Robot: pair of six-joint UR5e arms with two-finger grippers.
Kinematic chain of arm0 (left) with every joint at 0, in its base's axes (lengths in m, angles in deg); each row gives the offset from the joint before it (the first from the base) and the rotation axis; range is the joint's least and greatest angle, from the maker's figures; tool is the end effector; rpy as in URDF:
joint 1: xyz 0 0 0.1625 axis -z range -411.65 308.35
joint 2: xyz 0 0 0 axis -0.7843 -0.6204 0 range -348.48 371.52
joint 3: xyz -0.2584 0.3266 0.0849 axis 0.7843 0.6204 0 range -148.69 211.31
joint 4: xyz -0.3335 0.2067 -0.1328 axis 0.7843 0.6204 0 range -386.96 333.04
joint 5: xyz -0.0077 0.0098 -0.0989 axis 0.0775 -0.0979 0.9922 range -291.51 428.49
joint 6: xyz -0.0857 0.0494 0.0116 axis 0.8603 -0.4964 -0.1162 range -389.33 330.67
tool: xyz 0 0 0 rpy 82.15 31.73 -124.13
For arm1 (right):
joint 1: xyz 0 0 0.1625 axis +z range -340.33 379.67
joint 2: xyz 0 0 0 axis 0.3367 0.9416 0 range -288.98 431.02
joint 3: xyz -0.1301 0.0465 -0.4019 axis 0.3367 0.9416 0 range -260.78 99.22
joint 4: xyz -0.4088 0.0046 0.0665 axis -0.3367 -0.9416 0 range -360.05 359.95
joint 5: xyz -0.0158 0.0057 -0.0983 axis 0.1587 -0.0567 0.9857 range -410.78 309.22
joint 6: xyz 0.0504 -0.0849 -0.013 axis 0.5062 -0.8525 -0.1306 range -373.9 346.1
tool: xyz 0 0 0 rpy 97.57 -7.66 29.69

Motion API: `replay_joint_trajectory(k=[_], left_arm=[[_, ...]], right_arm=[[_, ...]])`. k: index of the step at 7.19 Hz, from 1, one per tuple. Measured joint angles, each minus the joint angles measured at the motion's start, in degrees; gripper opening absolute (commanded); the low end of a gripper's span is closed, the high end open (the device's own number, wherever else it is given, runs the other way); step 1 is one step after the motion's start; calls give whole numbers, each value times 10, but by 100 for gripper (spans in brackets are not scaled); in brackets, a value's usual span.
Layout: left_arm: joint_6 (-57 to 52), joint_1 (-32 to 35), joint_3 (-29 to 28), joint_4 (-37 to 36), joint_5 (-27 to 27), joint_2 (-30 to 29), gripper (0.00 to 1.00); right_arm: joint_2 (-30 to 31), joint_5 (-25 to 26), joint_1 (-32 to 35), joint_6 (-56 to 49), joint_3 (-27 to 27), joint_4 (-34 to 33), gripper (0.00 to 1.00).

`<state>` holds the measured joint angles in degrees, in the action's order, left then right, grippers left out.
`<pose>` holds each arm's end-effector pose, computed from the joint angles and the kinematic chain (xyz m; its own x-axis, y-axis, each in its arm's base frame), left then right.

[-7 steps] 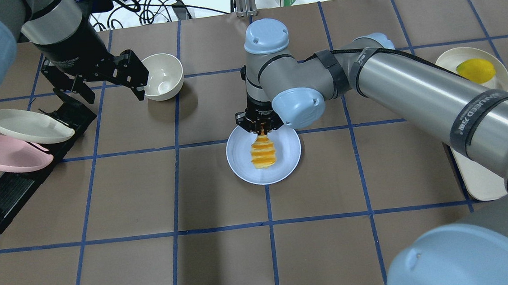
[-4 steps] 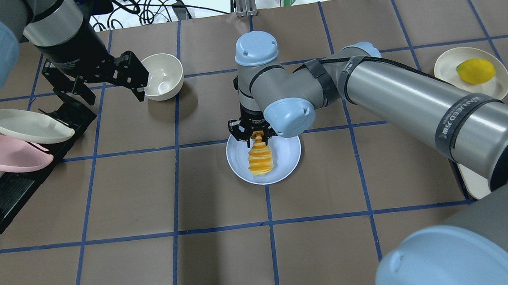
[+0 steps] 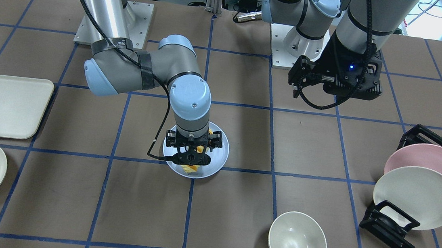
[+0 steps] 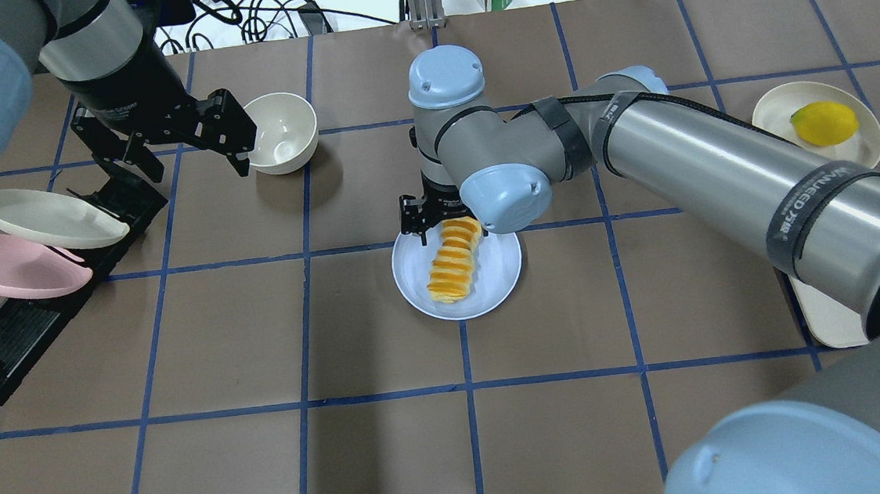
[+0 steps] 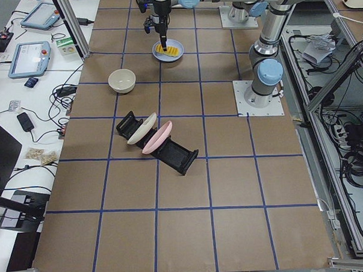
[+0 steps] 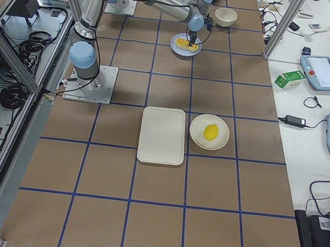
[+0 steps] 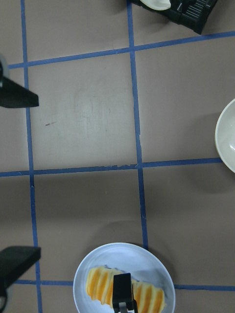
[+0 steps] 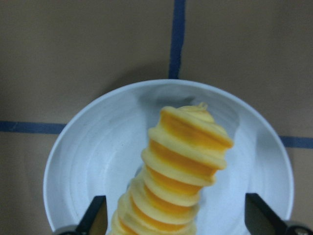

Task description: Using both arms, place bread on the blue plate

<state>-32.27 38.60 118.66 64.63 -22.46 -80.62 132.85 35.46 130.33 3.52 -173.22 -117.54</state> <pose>-0.1340 -0.5052 0.4893 -0.9983 0.0561 -0.0154 0.0558 0.9982 0.0197 0.3539 -0.5424 0.2328 -0.9975 -0.0530 -0.0461 -0.0562 0.9958 0.0716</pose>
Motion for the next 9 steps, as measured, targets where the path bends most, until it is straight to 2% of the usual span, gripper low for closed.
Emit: replay_joint_trajectory(k=[1, 5, 7, 9], left_arm=[[0, 0, -1, 0, -1, 2, 100], [0, 0, -2, -2, 2, 3, 100], [1, 0, -3, -2, 2, 4, 100], [1, 0, -3, -2, 2, 4, 100]], right_arm=[[24, 8, -18, -2, 1, 16, 100], [158, 10, -162, -28, 4, 140, 100], [226, 21, -189, -68, 3, 206, 100], [266, 36, -196, -86, 0, 233, 100]])
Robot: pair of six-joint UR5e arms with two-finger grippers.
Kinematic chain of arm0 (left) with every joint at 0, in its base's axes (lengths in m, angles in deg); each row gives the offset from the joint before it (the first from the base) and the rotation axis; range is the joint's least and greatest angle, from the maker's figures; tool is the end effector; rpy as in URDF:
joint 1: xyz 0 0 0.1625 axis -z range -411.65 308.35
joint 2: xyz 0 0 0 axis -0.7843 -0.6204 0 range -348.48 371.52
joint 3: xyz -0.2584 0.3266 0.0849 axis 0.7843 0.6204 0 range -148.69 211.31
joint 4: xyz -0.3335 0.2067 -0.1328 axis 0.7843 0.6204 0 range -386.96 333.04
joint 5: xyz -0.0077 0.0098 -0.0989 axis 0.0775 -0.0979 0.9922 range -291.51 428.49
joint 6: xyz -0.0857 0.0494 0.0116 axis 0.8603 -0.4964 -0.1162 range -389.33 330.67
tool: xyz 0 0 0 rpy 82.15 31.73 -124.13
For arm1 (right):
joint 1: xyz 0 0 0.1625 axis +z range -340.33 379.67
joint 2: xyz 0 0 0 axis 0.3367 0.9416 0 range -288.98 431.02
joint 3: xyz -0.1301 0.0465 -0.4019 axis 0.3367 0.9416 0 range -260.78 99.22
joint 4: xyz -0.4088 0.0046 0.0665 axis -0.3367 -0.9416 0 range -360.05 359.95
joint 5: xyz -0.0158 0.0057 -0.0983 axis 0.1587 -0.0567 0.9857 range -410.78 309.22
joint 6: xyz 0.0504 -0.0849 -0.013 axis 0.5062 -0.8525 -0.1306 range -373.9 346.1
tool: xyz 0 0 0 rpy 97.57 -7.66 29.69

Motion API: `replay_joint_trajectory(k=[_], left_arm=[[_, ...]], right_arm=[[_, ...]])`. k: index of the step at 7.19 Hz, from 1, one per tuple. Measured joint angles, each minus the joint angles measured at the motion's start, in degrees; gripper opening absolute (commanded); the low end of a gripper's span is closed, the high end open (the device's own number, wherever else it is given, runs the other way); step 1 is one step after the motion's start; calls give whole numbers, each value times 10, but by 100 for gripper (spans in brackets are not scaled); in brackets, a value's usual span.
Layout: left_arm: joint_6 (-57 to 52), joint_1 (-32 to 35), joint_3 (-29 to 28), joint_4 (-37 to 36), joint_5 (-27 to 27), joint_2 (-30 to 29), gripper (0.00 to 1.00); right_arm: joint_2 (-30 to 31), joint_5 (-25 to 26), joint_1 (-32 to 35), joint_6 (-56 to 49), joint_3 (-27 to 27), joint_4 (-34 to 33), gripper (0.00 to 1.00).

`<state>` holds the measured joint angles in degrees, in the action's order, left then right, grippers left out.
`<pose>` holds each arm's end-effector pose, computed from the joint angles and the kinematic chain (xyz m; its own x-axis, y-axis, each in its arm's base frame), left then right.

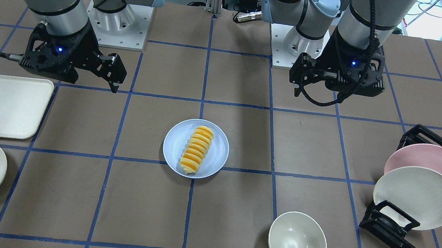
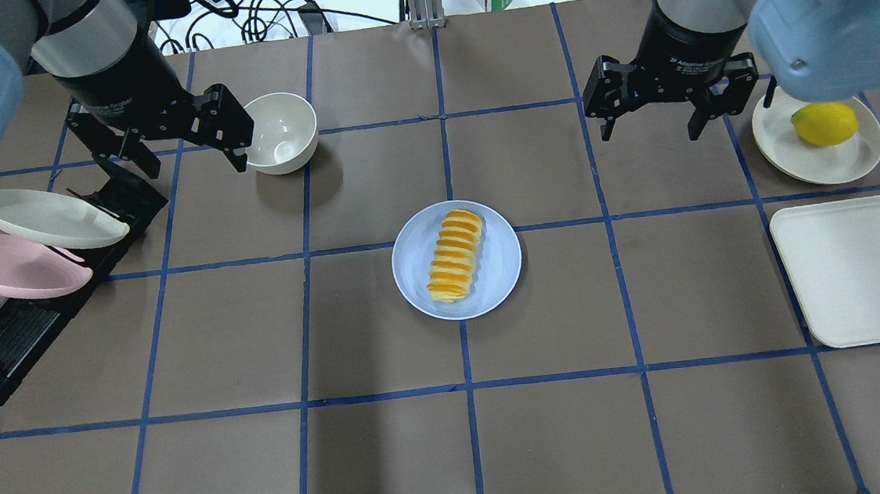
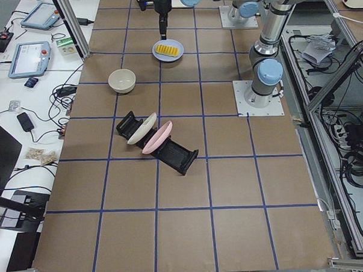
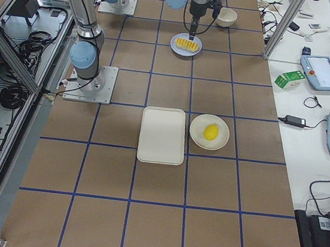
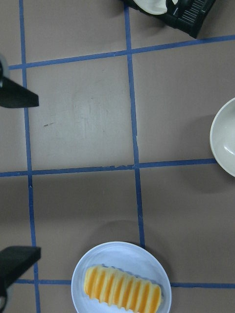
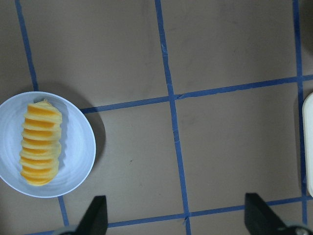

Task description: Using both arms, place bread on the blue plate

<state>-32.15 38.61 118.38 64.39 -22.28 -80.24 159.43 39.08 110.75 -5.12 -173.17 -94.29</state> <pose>-0.1344 -0.5039 0.4954 -0.9985 0.0539 -0.0131 0.0538 0.9985 0.0039 0.1429 -0.5006 0.4610 -0.9910 0.1340 -0.0030 0.1340 0.9910 -0.0040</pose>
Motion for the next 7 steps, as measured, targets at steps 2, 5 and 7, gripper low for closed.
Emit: replay_joint_trajectory(k=[2, 5, 7], left_arm=[[0, 0, 0, 0, 0, 0, 100], [2, 0, 0, 0, 1, -2, 100], [3, 0, -3, 1, 1, -5, 100]], right_arm=[[11, 0, -1, -6, -3, 22, 100], [12, -2, -1, -35, -3, 35, 100], [13, -2, 0, -40, -3, 36, 100]])
